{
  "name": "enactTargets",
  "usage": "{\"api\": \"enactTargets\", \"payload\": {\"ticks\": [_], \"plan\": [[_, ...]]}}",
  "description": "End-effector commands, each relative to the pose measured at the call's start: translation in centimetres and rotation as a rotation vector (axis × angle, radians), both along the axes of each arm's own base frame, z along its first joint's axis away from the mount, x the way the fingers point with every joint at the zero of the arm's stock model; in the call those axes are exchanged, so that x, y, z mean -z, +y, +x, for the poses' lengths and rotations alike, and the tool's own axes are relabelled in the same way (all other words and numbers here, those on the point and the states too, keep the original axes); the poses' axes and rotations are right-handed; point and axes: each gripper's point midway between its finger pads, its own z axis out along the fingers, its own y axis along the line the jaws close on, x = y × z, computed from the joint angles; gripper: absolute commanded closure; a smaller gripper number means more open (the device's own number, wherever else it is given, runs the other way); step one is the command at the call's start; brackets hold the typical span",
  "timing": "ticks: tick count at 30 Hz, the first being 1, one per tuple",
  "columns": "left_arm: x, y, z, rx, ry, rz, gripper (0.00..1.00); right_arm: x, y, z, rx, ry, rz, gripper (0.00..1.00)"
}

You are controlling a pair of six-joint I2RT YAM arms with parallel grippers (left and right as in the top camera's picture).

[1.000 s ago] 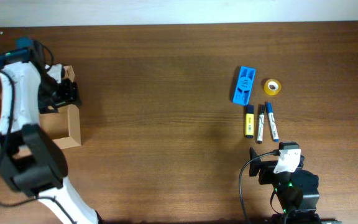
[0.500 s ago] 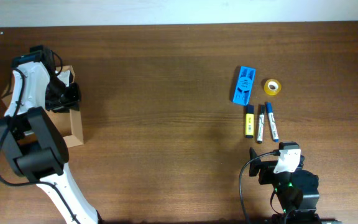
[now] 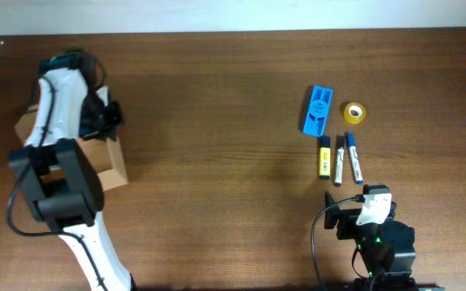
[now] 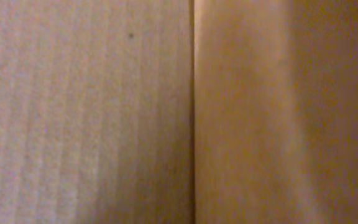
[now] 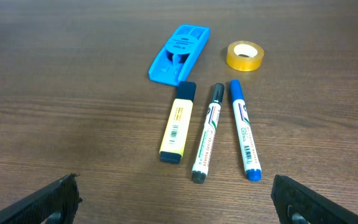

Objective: Pack container
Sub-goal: 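Reach the left gripper to the cardboard box and grip its edge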

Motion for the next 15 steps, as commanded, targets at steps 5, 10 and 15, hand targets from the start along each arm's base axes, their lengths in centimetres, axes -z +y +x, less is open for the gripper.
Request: {"api": "enactTargets", "payload": {"ticks": [5,10,15], "plan": [[-12.4,-11.7,2.2,0.078,-0.282,0.048,0.98,0.2,-0.1,-0.1,0.006,0.005,0.008,0.01],[-14.8,-21.9,0.7,0.174,-0.376,-0.015,0.98,0.2,-0.1,-0.1,0.006,0.005,0.008,0.01],[-14.6,-29.3,-1.8,0.185,-0.407,-0.053,0.98,0.2,-0.1,-0.1,0.006,0.005,0.008,0.01]]}}
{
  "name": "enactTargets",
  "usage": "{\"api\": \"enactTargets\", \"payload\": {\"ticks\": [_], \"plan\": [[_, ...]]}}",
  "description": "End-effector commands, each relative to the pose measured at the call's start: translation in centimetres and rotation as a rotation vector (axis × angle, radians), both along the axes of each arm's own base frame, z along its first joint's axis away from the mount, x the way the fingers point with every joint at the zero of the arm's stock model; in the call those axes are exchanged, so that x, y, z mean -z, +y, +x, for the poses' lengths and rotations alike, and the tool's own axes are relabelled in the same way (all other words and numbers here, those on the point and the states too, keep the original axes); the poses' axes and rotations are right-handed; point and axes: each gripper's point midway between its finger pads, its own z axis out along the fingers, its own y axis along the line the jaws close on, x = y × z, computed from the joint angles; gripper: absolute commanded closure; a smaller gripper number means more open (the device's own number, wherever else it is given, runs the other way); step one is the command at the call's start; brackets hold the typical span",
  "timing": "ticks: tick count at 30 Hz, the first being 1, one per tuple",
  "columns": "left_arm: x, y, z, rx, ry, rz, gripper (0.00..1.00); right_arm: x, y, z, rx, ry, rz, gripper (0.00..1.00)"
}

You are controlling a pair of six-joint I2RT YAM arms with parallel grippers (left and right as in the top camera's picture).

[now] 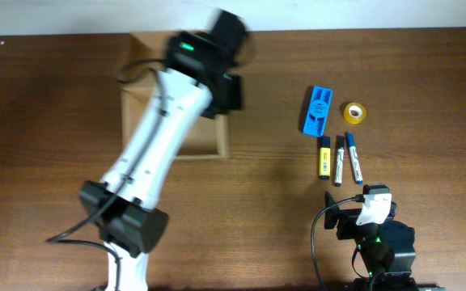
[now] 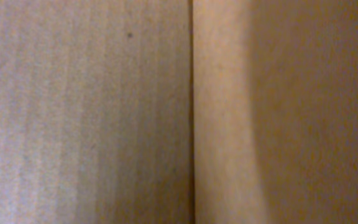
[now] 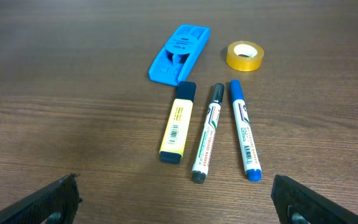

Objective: Pack container
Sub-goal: 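Reach the left gripper to the cardboard box and grip its edge, then drag the box with the left gripper toward the table center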

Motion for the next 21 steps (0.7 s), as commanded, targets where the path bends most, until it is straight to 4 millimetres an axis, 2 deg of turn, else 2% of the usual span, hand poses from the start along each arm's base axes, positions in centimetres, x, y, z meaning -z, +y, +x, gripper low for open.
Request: {"api": "enactTargets", "payload": {"ticks": [1,6,8,12,17,21], "plan": [[-0.2,-2.8,-1.1,-0.106,-0.022,-0.027,0.98,0.2,-0.1,-0.1,0.006,0.005,0.008,0.01],[1.5,-7.1,-2.5,-0.114,-0.019,-0.041,0.98,0.2,-0.1,-0.1,0.006,0.005,0.008,0.01],[3.4,-8.6,-2.6,-0.093,0.002,-0.027,0.98,0.2,-0.1,-0.1,0.006,0.005,0.008,0.01],[6.9,-10.2,-1.6,-0.008,0.026,0.000,0.98,0.2,-0.1,-0.1,0.006,0.005,0.008,0.01],[10.3,-11.3,-0.2,0.068,0.037,0.015,0.98,0.2,-0.1,-0.1,0.006,0.005,0.008,0.01],[12.4,-10.7,0.3,0.054,0.070,0.039,0.98,0.2,-0.1,-0.1,0.006,0.005,0.008,0.01]]}}
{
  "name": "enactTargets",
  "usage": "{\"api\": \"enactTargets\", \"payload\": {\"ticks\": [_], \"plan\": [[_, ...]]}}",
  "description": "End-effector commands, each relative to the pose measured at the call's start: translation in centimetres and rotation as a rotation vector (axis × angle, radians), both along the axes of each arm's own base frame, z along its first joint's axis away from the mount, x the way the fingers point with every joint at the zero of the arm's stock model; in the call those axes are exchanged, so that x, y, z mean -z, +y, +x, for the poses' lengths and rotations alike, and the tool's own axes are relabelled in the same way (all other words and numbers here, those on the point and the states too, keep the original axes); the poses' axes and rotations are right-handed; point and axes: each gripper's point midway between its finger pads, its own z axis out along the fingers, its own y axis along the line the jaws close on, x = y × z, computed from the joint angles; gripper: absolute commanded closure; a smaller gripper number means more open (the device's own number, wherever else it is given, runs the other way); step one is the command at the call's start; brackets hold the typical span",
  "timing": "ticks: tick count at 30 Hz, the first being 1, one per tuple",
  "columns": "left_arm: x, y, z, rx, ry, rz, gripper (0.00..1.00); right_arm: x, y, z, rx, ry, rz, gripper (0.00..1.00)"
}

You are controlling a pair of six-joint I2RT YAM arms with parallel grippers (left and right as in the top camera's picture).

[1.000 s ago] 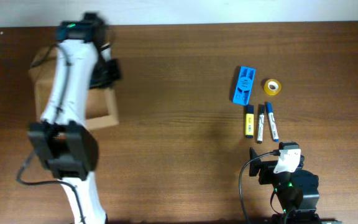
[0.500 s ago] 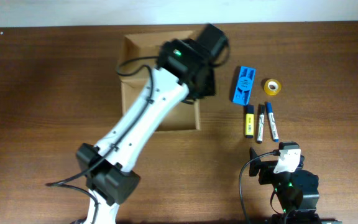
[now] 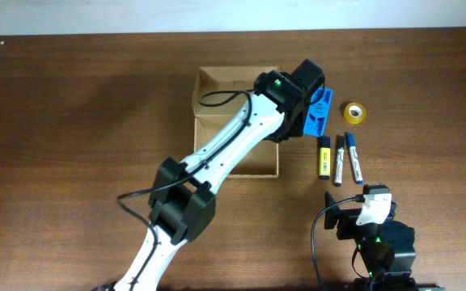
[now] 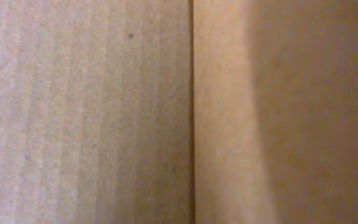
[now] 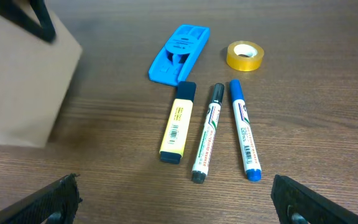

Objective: Pack container
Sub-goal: 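Drag the box with the left gripper toward the table center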

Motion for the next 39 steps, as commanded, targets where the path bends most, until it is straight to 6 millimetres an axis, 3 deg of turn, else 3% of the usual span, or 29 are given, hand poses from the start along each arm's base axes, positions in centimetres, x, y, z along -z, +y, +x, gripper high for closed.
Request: {"api": "enactTargets", "payload": {"ticks": [1,7,14,15,16,17,20,24,28,34,39], "plan": [[1.0,0.8,0.9,0.013,0.005,0.022,0.98,0.2,-0.1,-0.1,0.006,0.005,0.009,0.01],[3.3,1.5,2.1,-0.009,0.024,0.033,0.98,0.2,-0.1,-0.1,0.006,0.005,0.009,0.01],[3.4,1.0,2.9,0.025,0.020,-0.013,0.95,0.2,-0.1,-0.1,0.006,0.005,0.009,0.01],[3.4,1.0,2.9,0.026,0.020,-0.013,0.82,0.2,-0.1,-0.1,0.006,0.005,0.009,0.01],[3.4,1.0,2.9,0.026,0.020,-0.013,0.59,0.2,-0.1,-0.1,0.006,0.005,0.009,0.01],[3.4,1.0,2.9,0.026,0.020,-0.013,0.24,0.2,-0.1,-0.1,0.006,0.005,0.009,0.01],[2.8,1.0,2.9,0.029,0.016,-0.014,0.00,0.2,-0.1,-0.1,0.006,0.005,0.009,0.01],[1.0,1.3,3.3,0.042,-0.015,0.005,0.00,0.2,-0.1,-0.1,0.006,0.005,0.009,0.01],[-3.0,2.4,3.9,0.057,-0.087,0.047,0.00,0.2,-0.1,-0.1,0.006,0.005,0.009,0.01],[-10.3,6.2,3.7,0.038,-0.200,0.124,0.00,0.2,-0.1,-0.1,0.006,0.005,0.009,0.01],[-14.3,9.2,4.8,0.070,-0.274,0.112,0.00,0.2,-0.1,-0.1,0.006,0.005,0.009,0.01]]}}
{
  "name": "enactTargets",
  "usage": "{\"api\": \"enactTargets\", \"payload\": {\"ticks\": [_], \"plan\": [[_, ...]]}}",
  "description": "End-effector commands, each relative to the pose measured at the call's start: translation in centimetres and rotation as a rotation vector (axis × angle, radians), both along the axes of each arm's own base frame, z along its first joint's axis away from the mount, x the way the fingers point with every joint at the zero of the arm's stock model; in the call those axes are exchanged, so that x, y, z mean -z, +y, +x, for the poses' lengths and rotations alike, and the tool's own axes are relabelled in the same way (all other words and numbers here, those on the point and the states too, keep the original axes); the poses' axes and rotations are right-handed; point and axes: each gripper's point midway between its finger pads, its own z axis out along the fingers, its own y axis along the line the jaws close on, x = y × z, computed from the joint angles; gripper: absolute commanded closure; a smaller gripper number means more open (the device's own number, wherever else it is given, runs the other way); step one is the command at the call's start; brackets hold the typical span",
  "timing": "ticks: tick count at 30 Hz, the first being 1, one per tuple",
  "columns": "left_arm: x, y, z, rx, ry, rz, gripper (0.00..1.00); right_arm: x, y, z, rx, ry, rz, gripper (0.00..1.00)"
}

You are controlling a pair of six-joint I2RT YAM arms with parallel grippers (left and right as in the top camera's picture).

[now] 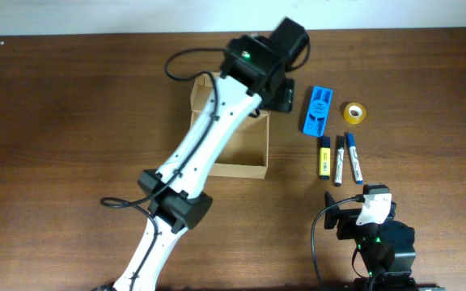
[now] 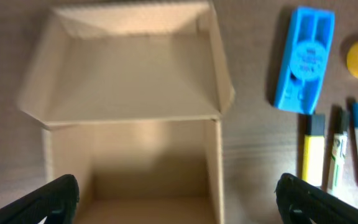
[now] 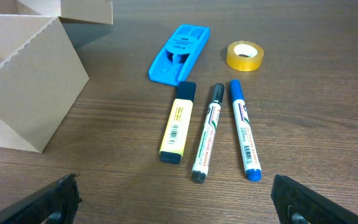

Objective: Pack container
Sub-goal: 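Drag the box with the left gripper toward the table center, then release the box and retract the left gripper to the left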

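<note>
An open cardboard box [image 1: 226, 170] stands at the middle of the table, empty inside [image 2: 129, 93], its corner also visible in the right wrist view [image 3: 23, 81]. To its right lie a blue case [image 1: 317, 110], a yellow tape roll [image 1: 354, 112], a yellow highlighter [image 3: 178, 121], a black-capped white marker [image 3: 207, 130] and a blue marker [image 3: 243, 127]. My left gripper [image 1: 280, 90] hangs open above the box's far right corner [image 2: 179, 205], holding nothing. My right gripper [image 3: 179, 208] stays open near the front edge, short of the markers.
The box's flaps [image 2: 219, 68] are folded outward. My left arm [image 1: 201, 145] stretches diagonally over the box from the front. Bare brown table [image 1: 71, 121] lies left of the box and between the box and the items.
The left gripper has let go of the box and now sits open above it. The box rests a little further left than before. The right arm and the items have not moved.
The left gripper was at the box at the table's far left, its wrist view filled with cardboard. Then the box was left of centre, then close beside the blue case. Now it stands there released, with the left gripper open above.
</note>
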Motion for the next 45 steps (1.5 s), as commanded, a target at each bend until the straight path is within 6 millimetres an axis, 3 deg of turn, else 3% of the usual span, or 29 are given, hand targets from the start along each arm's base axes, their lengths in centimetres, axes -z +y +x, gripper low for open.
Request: {"api": "enactTargets", "payload": {"ticks": [1,4,7,14,19,23,26,34,36,39,45], "plan": [[-3.3,4.3,1.7,-0.020,-0.082,0.030,0.00,0.2,-0.1,-0.1,0.006,0.005,0.008,0.01],[-5.5,8.5,3.0,-0.065,-0.122,0.031,0.00,0.2,-0.1,-0.1,0.006,0.005,0.008,0.01],[-7.5,14.0,4.2,-0.122,-0.159,0.049,0.00,0.2,-0.1,-0.1,0.006,0.005,0.008,0.01],[-10.5,28.8,4.7,-0.336,-0.202,0.112,0.00,0.2,-0.1,-0.1,0.006,0.005,0.008,0.01],[-8.7,37.6,2.7,-0.505,-0.102,0.118,0.00,0.2,-0.1,-0.1,0.006,0.005,0.008,0.01],[-4.1,42.4,0.3,-0.607,0.073,0.111,0.00,0.2,-0.1,-0.1,0.006,0.005,0.008,0.01],[0.7,44.7,-2.4,-0.664,0.262,0.110,0.00,0.1,-0.7,0.0,0.041,-0.001,-0.009,0.01],[10.2,46.2,-6.7,-0.718,0.521,0.065,0.00,-1.6,-0.2,0.2,0.086,-0.015,0.169,0.01],[11.9,46.0,-6.7,-0.722,0.526,0.031,0.00,-2.6,-0.1,0.1,0.086,-0.003,0.169,0.01],[13.6,45.8,-6.7,-0.720,0.527,0.020,0.00,-5.9,-0.2,0.6,0.077,-0.001,0.140,0.01],[14.2,45.7,-6.9,-0.720,0.537,0.020,0.00,-12.1,-1.2,3.7,0.081,0.172,-0.007,0.01]]}}
